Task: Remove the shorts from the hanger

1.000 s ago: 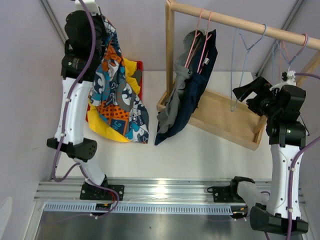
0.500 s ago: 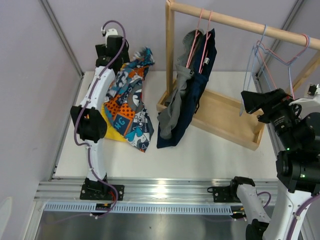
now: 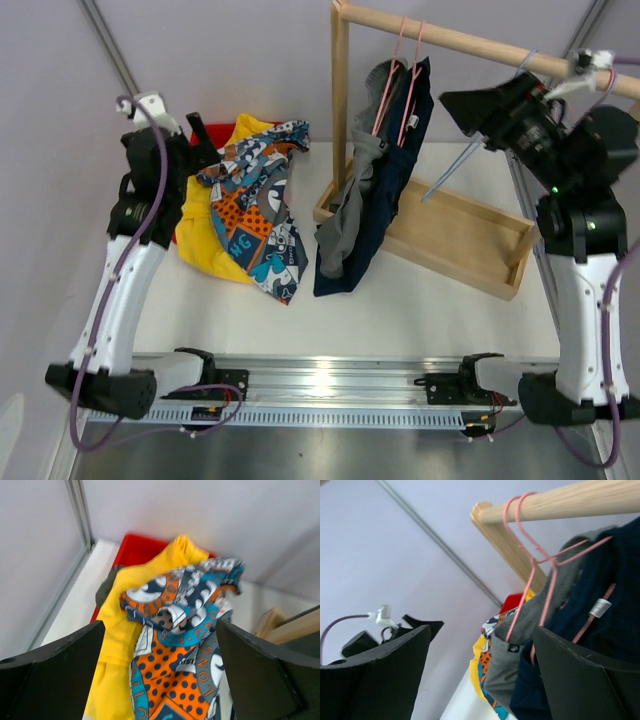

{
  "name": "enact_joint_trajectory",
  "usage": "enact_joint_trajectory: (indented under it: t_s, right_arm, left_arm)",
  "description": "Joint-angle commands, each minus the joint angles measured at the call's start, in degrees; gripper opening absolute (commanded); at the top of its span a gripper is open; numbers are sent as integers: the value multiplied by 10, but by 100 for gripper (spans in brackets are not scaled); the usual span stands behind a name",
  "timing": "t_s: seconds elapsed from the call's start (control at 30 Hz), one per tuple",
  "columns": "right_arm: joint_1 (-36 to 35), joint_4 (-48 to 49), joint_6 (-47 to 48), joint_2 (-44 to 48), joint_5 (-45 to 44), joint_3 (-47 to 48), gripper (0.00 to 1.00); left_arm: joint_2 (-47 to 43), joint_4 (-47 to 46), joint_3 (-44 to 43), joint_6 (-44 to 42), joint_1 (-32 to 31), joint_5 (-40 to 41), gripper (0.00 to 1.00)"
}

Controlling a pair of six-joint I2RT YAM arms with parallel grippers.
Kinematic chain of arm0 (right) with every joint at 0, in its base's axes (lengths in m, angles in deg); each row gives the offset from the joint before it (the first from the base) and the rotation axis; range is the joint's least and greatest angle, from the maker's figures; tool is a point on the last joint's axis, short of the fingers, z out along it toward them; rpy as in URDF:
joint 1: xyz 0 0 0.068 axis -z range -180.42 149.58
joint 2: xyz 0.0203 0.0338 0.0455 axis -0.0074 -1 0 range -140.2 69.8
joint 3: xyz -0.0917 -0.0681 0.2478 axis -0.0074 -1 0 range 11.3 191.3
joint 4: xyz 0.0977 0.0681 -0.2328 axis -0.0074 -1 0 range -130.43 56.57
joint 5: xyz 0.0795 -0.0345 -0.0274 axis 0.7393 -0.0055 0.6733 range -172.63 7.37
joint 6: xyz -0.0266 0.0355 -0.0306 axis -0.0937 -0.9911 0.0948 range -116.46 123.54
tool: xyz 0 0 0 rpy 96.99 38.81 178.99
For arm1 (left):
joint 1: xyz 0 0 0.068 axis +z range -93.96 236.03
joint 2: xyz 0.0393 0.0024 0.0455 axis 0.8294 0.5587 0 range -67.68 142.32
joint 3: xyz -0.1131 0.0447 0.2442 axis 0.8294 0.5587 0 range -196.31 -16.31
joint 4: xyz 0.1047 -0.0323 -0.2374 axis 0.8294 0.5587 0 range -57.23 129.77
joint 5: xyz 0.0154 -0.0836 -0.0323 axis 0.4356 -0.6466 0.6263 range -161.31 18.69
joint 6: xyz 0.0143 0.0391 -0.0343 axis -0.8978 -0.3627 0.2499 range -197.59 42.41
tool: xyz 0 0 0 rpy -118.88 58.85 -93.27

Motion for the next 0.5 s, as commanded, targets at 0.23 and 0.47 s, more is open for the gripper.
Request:
enact_joint_trajectory:
  t_s: [0.23, 0.47]
  right_arm:
    - [-113, -3, 91, -139, -199, 61, 79]
    - [-140, 38, 86, -191, -224, 21, 64]
  left_arm:
    - [-94, -74, 187, -12, -1, -46, 99]
    - [-104, -76, 191, -6, -1, -55, 99]
